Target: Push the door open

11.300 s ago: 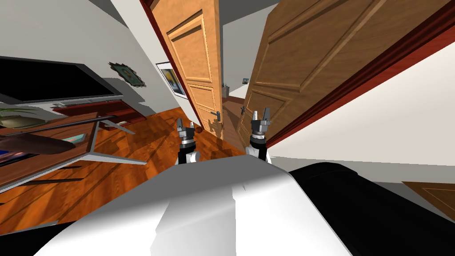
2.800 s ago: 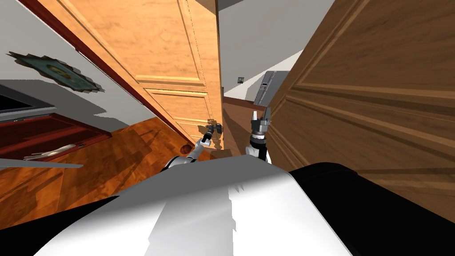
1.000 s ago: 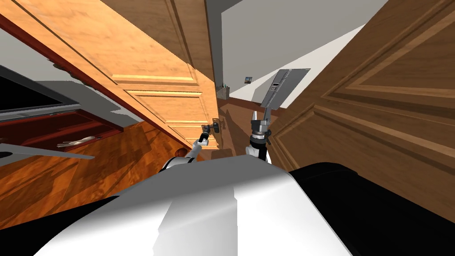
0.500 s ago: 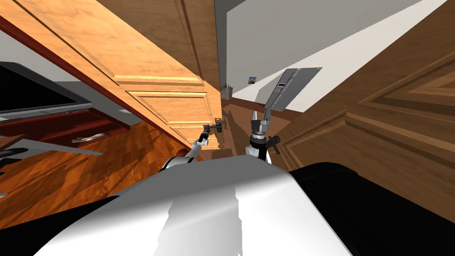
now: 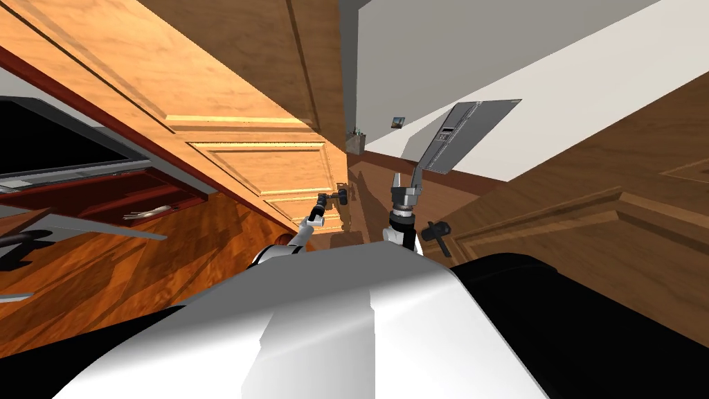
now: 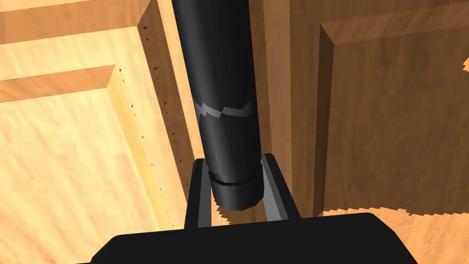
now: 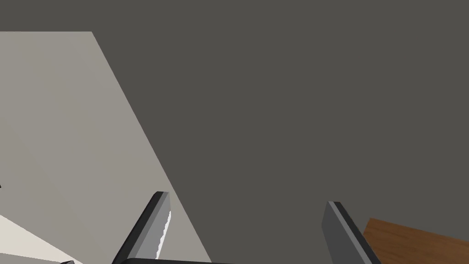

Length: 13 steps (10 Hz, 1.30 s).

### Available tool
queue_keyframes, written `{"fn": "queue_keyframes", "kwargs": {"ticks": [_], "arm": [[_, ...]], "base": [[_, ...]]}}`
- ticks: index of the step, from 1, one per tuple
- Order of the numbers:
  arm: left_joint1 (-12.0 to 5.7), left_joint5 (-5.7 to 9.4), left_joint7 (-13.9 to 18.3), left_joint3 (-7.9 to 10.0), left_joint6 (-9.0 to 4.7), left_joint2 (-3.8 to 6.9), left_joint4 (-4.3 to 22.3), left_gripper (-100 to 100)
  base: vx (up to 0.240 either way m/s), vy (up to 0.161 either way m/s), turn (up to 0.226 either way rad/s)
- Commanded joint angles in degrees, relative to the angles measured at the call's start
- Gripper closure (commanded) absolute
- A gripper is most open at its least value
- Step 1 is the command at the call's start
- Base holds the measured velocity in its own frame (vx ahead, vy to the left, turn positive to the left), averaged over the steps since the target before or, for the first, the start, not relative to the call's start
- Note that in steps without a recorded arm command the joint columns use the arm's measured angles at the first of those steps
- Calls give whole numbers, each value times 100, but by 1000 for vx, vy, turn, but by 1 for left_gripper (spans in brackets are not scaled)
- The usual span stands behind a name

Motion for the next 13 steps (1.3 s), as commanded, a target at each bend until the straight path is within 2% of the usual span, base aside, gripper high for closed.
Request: {"fn": "queue_keyframes", "kwargs": {"ticks": [1,2,3,4,5,8,13], "arm": [[-6,58,-46,119,-76,147,31,100],[-6,58,-46,119,-76,147,31,100],[52,208,-207,106,-26,118,-85,-100],[43,275,-280,117,-39,112,-73,-100],[23,440,-460,144,-71,92,-41,-100],[-15,743,-793,193,-131,38,17,-100],[-87,1318,-1422,286,-245,-121,128,-100]], "base": [[79,20,193],[76,37,142],[-14,34,-63],[-58,14,-58],[-83,-9,-65],[-91,-11,-66],[-79,-13,-62]]}}
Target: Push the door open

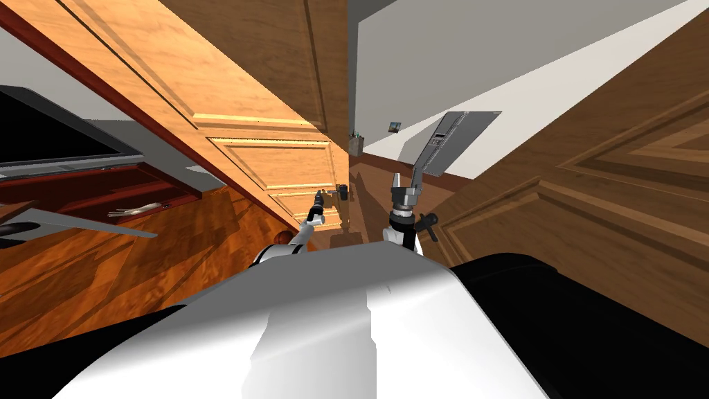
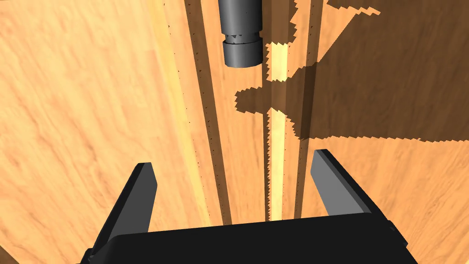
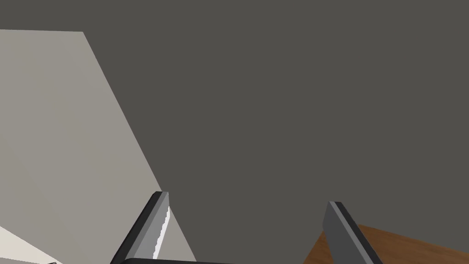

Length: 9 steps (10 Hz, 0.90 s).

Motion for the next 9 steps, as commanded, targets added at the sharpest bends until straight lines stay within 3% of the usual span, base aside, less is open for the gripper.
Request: {"fn": "queue_keyframes", "kwargs": {"ticks": [1,8,9], "arm": [[-22,193,-224,31,-39,-66,33,-100],[-110,895,-992,145,-178,-420,168,-100],[-126,1025,-1135,166,-203,-513,193,-100]], "base": [[-89,-27,-67],[-84,-56,-56],[-99,-129,-60]]}}
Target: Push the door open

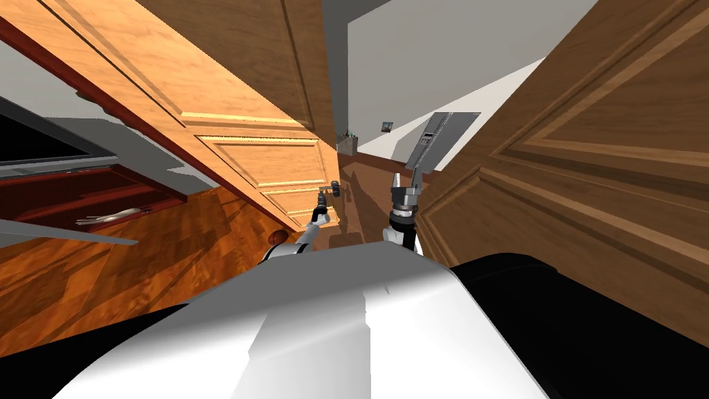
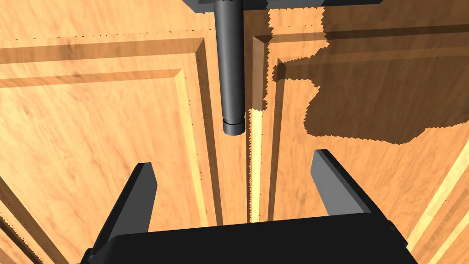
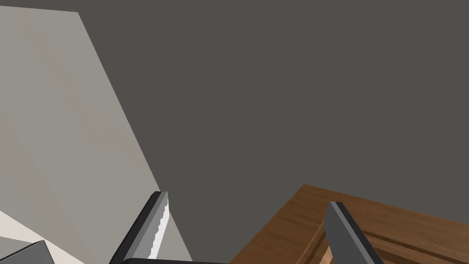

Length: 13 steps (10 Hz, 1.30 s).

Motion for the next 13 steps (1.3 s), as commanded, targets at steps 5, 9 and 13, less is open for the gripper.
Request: {"fn": "queue_keyframes", "kwargs": {"ticks": [5,9,13], "arm": [[-46,166,-177,21,-68,-7,95,-100],[-50,173,-170,43,-81,272,108,-100],[-54,182,-162,71,-98,82,124,-100]], "base": [[-24,-35,-20],[163,96,-18],[205,-86,-24]]}}
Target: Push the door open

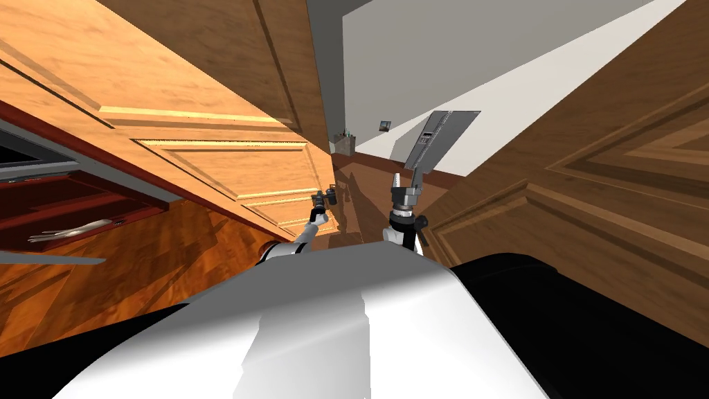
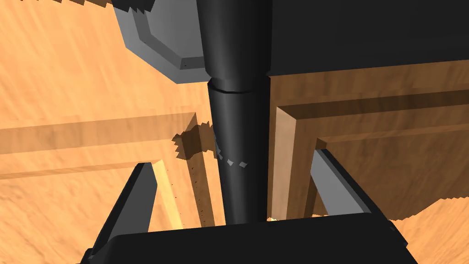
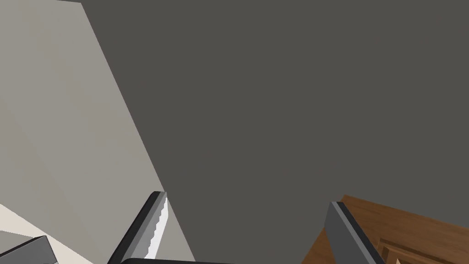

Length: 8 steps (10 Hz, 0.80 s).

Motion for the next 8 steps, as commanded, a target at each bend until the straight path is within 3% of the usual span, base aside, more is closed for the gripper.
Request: {"fn": "queue_keyframes", "kwargs": {"ticks": [1,2,7,8], "arm": [[0,0,0,0,0,0,0,-100],[0,0,0,0,0,0,0,100],[0,0,0,0,0,0,0,100],[-34,137,-178,141,-77,134,68,100]], "base": [[85,-61,1],[-14,5,11],[-16,10,-10],[115,-35,-46]]}}
